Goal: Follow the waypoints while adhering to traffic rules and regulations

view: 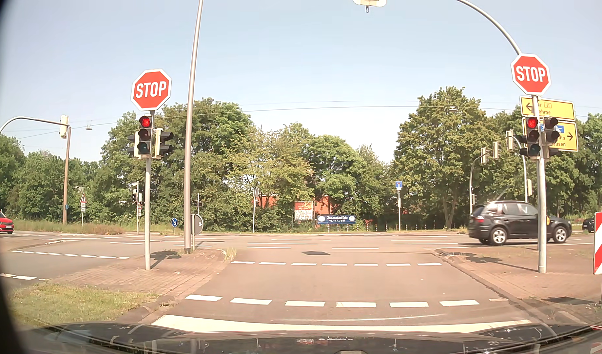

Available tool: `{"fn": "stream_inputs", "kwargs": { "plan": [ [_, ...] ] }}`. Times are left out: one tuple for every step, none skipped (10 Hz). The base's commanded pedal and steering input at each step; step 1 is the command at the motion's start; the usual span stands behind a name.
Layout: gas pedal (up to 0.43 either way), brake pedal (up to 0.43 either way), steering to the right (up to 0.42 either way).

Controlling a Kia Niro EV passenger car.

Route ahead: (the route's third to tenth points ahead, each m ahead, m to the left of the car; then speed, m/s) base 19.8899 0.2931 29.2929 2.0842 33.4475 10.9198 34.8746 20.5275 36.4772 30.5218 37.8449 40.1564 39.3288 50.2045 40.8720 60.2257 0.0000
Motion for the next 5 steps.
{"fn": "stream_inputs", "kwargs": {
  "plan": [
    [0.0,0.25,0.001],
    [0.0,0.25,0.001],
    [0.0,0.25,0.001],
    [0.0,0.25,0.001],
    [0.0,0.25,0.001]
  ]
}}
